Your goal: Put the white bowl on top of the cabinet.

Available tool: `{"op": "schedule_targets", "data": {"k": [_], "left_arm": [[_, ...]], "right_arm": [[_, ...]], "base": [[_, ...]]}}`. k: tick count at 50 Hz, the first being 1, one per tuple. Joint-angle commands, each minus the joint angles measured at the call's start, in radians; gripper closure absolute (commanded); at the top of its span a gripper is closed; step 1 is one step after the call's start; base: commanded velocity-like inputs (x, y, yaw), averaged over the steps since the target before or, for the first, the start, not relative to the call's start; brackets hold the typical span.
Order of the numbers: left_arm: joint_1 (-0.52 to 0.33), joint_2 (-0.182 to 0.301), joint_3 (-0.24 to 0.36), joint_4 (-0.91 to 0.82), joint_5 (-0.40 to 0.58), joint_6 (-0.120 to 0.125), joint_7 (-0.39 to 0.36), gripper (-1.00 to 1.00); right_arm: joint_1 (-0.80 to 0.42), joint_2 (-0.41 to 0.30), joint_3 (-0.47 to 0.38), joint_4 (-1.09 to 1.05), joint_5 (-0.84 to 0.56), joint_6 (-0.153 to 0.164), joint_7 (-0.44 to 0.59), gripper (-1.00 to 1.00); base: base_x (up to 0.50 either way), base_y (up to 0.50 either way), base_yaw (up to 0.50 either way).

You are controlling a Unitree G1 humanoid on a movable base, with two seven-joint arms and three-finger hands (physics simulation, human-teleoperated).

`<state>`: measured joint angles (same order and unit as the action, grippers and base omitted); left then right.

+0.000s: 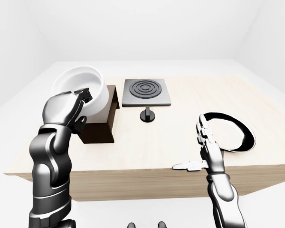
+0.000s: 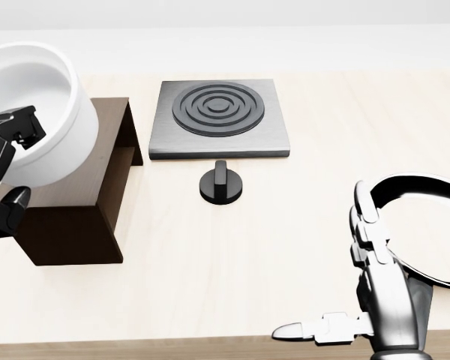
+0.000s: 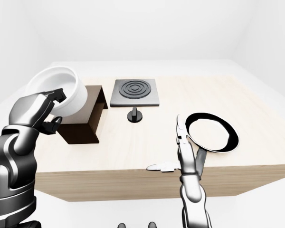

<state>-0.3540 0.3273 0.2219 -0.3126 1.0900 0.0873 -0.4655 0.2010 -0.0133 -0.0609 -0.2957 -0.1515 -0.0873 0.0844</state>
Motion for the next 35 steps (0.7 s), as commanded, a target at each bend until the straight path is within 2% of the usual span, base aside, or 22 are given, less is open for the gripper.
{"op": "schedule_targets", "data": {"k": [1, 13, 20, 35], "left_arm": [[-0.006, -0.001, 0.005, 0.001, 0.036, 0.0, 0.056, 1.0], [-0.024, -0.005, -0.012, 0.032, 0.048, 0.0, 0.065, 1.0], [-0.103, 0.021, -0.018, 0.073, 0.059, 0.0, 0.036, 1.0], [-0.112, 0.019, -0.029, 0.118, 0.061, 0.0, 0.06, 1.0]], "right_arm": [[-0.001, 0.0, 0.009, 0.015, -0.008, 0.0, -0.005, -1.0], [-0.006, -0.002, 0.012, 0.023, -0.011, 0.0, -0.009, -1.0], [-0.002, -0.002, 0.017, 0.027, -0.015, 0.0, -0.01, -1.0], [0.006, 0.0, 0.017, 0.015, -0.014, 0.0, -0.007, -1.0]], "base": [[0.0, 0.0, 0.0], [0.0, 0.0, 0.0], [0.0, 0.0, 0.0], [0.0, 0.0, 0.0]]}}
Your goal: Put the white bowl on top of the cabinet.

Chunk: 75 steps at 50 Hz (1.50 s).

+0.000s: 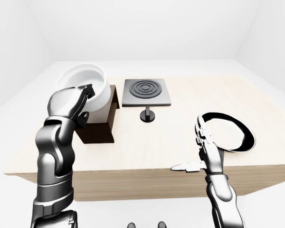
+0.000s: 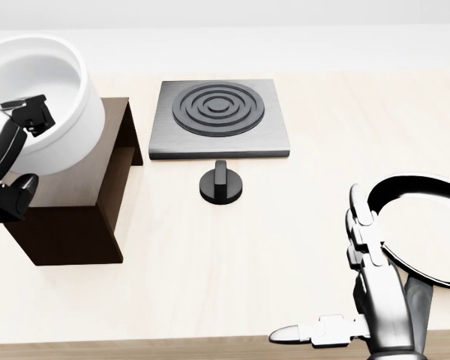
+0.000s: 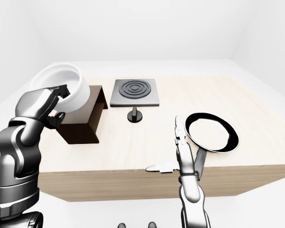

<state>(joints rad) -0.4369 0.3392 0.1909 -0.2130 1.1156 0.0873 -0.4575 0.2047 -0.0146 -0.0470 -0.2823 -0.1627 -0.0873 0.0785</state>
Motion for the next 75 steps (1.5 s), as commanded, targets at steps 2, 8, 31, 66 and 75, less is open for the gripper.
{"op": "schedule_targets", "data": {"k": [2, 8, 31, 66, 75], "left_arm": [[-0.03, 0.006, 0.001, 0.025, 0.034, 0.0, 0.057, 1.0], [-0.028, 0.006, -0.001, 0.05, 0.028, 0.0, 0.077, 1.0], [-0.016, 0.013, -0.003, 0.141, -0.01, 0.0, 0.146, 1.0], [0.004, 0.033, 0.012, 0.161, -0.009, 0.0, 0.16, 1.0], [0.009, 0.028, 0.009, 0.164, -0.007, 0.0, 0.165, 1.0]], "right_arm": [[0.004, 0.001, 0.003, -0.003, -0.002, 0.0, 0.0, -1.0], [0.001, 0.0, 0.001, -0.002, 0.0, 0.0, 0.0, -1.0], [0.0, 0.0, 0.008, 0.012, -0.007, 0.0, -0.005, -1.0], [-0.004, -0.001, 0.019, 0.032, -0.018, 0.0, -0.012, -1.0], [0.0, -0.001, 0.02, 0.031, -0.018, 0.0, -0.012, -1.0]], "base": [[0.0, 0.0, 0.0], [0.0, 0.0, 0.0], [0.0, 0.0, 0.0], [0.0, 0.0, 0.0], [0.0, 0.0, 0.0]]}}
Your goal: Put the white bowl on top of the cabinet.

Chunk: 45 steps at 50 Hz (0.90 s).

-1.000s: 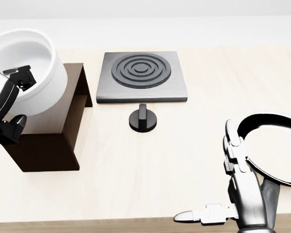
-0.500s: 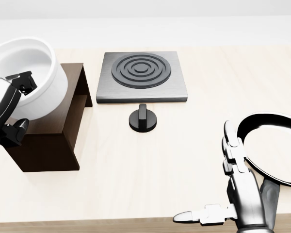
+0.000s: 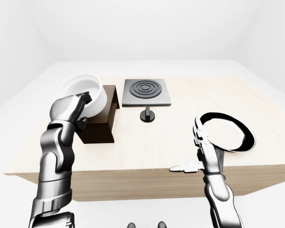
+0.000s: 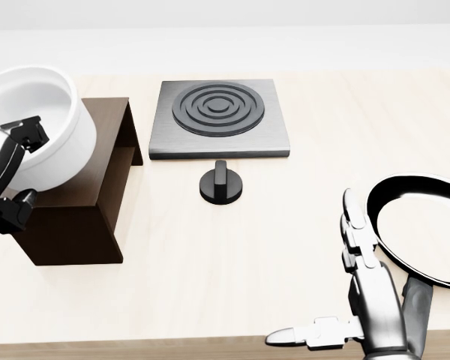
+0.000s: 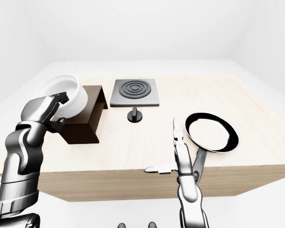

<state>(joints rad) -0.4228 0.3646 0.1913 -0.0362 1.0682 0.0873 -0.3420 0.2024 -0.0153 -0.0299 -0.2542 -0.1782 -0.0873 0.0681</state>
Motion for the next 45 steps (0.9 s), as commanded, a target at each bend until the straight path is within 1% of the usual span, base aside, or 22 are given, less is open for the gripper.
{"op": "schedule_targets", "data": {"k": [1, 7, 13, 20, 22, 25, 31, 32, 34, 40, 45], "left_arm": [[-0.006, 0.003, 0.008, -0.013, 0.041, 0.0, 0.049, 1.0], [-0.006, 0.0, 0.006, -0.008, 0.044, 0.0, 0.053, 1.0], [-0.01, -0.006, -0.003, 0.04, 0.037, 0.0, 0.086, 1.0], [-0.063, 0.001, -0.021, 0.156, 0.015, 0.0, 0.133, 1.0], [-0.106, 0.015, -0.022, 0.215, -0.001, 0.0, 0.146, 1.0], [-0.147, 0.032, -0.024, 0.251, -0.013, 0.0, 0.152, 1.0], [-0.198, 0.045, -0.037, 0.328, -0.026, 0.0, 0.178, 1.0], [-0.221, 0.047, -0.042, 0.37, -0.028, 0.0, 0.197, 1.0], [-0.236, 0.048, -0.049, 0.408, -0.036, 0.0, 0.215, 1.0], [-0.247, 0.053, -0.058, 0.435, -0.042, 0.0, 0.229, 1.0], [-0.252, 0.047, -0.067, 0.456, -0.042, 0.0, 0.241, 1.0]], "right_arm": [[0.002, -0.001, 0.003, 0.003, -0.002, 0.0, -0.001, -1.0], [0.004, 0.0, 0.003, 0.0, -0.003, 0.0, -0.001, -1.0], [0.004, 0.0, 0.006, 0.003, -0.006, 0.0, -0.002, -1.0], [0.005, 0.0, 0.009, 0.006, -0.009, 0.0, -0.004, -1.0], [0.006, 0.0, 0.01, 0.005, -0.009, 0.0, -0.004, -1.0], [0.004, 0.0, 0.01, 0.008, -0.009, 0.0, -0.004, -1.0], [0.007, -0.001, 0.012, 0.005, -0.009, 0.0, -0.004, -1.0], [0.008, -0.001, 0.011, 0.001, -0.008, 0.0, -0.003, -1.0], [0.011, -0.001, 0.012, -0.002, -0.009, 0.0, -0.002, -1.0], [0.012, 0.0, 0.015, 0.003, -0.012, 0.0, -0.001, -1.0], [0.013, 0.0, 0.017, 0.003, -0.013, 0.0, -0.002, -1.0]], "base": [[0.0, 0.0, 0.0], [0.0, 0.0, 0.0], [0.0, 0.0, 0.0], [0.0, 0.0, 0.0], [0.0, 0.0, 0.0], [0.0, 0.0, 0.0], [0.0, 0.0, 0.0], [0.0, 0.0, 0.0], [0.0, 0.0, 0.0], [0.0, 0.0, 0.0], [0.0, 0.0, 0.0]]}}
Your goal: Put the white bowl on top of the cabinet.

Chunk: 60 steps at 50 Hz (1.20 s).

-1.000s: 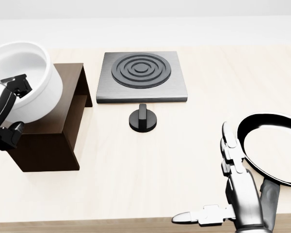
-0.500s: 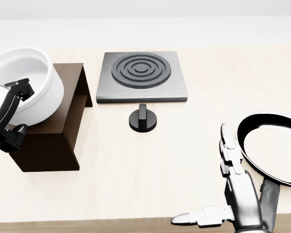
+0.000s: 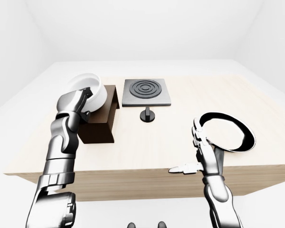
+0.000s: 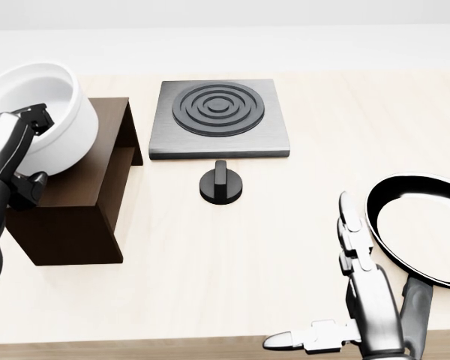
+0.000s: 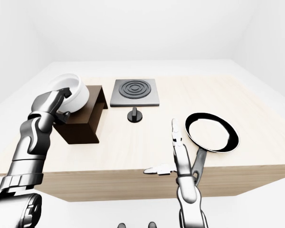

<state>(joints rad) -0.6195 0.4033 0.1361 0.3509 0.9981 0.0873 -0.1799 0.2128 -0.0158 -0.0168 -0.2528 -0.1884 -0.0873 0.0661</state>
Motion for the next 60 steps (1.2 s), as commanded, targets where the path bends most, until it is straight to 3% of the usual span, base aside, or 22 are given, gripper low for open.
{"op": "schedule_targets", "data": {"k": [1, 27, 28, 29, 30, 51, 60], "left_arm": [[-0.056, 0.008, -0.013, 0.071, 0.029, 0.0, 0.08, 1.0], [-0.097, 0.005, -0.031, 0.217, 0.005, 0.0, 0.152, 1.0], [-0.098, 0.006, -0.031, 0.22, 0.004, 0.0, 0.153, 0.92], [-0.099, 0.007, -0.032, 0.227, 0.003, 0.0, 0.161, -0.37], [-0.101, 0.007, -0.033, 0.237, 0.001, 0.0, 0.165, -1.0], [-0.099, 0.004, -0.041, 0.254, 0.0, 0.0, 0.181, -1.0], [-0.008, -0.016, -0.016, 0.084, -0.027, 0.0, 0.134, -1.0]], "right_arm": [[0.003, 0.0, 0.004, 0.0, -0.004, 0.0, 0.0, -1.0], [0.005, 0.0, 0.008, 0.001, -0.007, 0.0, 0.0, -1.0], [0.007, 0.0, 0.008, -0.001, -0.007, 0.0, 0.0, -1.0], [0.008, 0.0, 0.008, -0.003, -0.007, 0.0, 0.0, -1.0], [0.008, 0.0, 0.009, -0.001, -0.008, 0.0, 0.0, -1.0], [-0.001, -0.002, 0.008, 0.009, -0.009, 0.0, 0.001, -1.0], [0.0, 0.002, 0.031, 0.03, -0.033, 0.0, -0.018, -1.0]], "base": [[0.0, 0.0, 0.0], [0.0, 0.0, 0.0], [0.0, 0.0, 0.0], [0.0, 0.0, 0.0], [0.0, 0.0, 0.0], [0.0, 0.0, 0.0], [0.0, 0.0, 0.0]]}}
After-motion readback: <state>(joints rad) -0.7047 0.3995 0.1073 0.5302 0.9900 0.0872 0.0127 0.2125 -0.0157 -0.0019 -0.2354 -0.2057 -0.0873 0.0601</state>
